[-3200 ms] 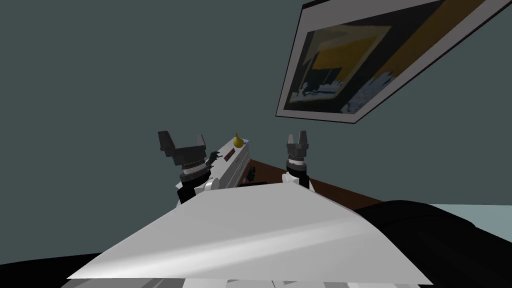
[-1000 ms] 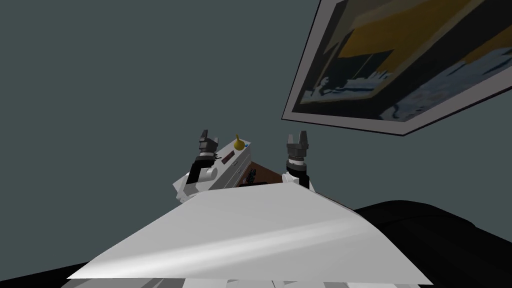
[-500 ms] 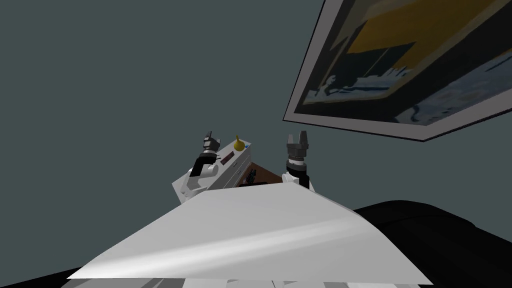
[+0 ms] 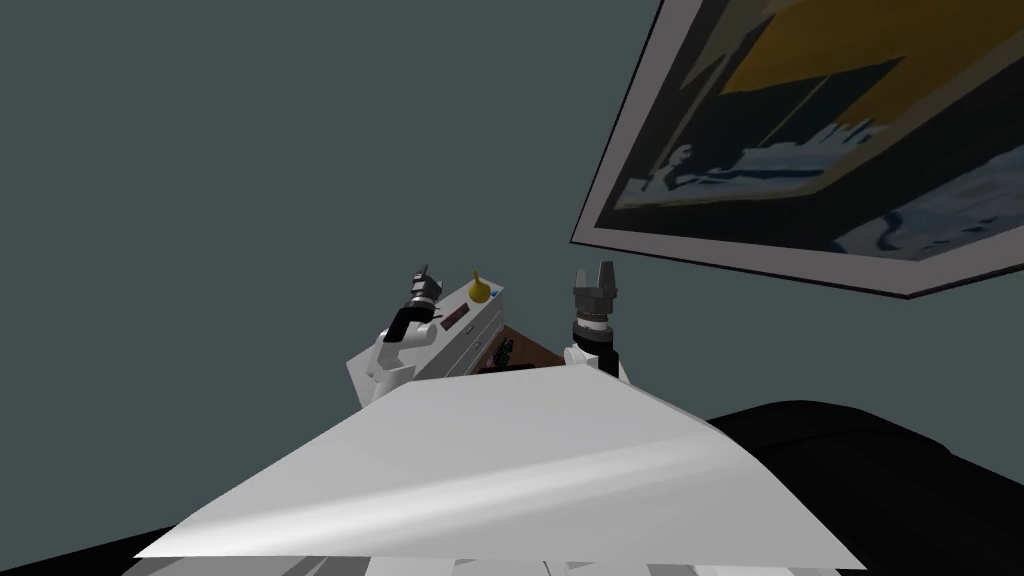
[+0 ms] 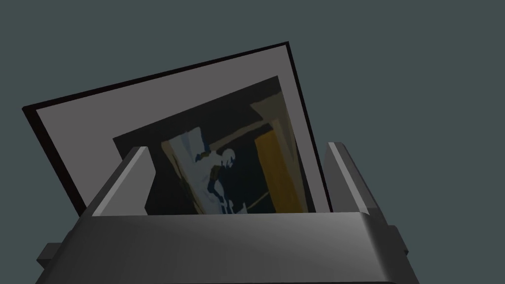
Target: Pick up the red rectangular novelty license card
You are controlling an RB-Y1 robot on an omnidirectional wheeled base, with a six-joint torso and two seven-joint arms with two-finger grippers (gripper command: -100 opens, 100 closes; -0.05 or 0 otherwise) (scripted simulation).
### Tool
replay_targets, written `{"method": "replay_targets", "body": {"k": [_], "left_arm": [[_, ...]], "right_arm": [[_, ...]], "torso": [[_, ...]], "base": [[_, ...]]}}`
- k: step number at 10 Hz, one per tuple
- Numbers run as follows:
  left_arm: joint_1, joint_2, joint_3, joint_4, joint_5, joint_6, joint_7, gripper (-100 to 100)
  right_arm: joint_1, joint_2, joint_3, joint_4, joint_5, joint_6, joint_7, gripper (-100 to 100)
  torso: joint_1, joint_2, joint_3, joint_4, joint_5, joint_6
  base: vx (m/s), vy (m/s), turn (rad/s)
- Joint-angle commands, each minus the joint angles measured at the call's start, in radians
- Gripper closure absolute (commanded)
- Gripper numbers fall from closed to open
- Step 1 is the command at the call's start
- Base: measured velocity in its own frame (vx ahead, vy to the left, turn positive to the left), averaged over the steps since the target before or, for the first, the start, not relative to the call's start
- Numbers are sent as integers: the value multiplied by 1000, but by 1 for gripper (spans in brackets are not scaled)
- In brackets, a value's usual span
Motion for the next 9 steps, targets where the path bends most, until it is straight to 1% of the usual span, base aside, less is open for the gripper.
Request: {"method": "replay_targets", "body": {"k": [1,2,4,5,7,8,9], "left_arm": [[-6,0,2,3,0,49,2,-100],[-45,3,14,39,3,77,16,-100],[-45,3,14,39,3,130,16,-100],[-85,6,26,76,6,159,31,-100],[-85,6,26,76,6,211,31,-100],[-125,9,37,115,9,240,46,-100],[-125,9,37,115,9,268,46,-100]], "right_arm": [[0,0,0,0,0,0,0,0],[0,0,0,0,0,0,0,0],[0,0,0,0,0,0,0,0],[0,0,0,0,0,0,0,0],[0,0,0,0,0,0,0,0],[0,0,0,0,0,0,0,0],[0,0,0,0,0,0,0,0]], "torso": [[0,0,0,0,0,0],[2,1,1,0,0,0],[-1,-1,0,0,0,0],[0,0,0,0,0,0],[0,0,0,0,0,0],[2,1,1,0,0,0],[1,1,1,0,0,0]], "base": [[11,-15,27],[27,-48,88],[51,-52,15],[47,-58,111],[22,-28,52],[17,-38,96],[42,-43,76]]}}
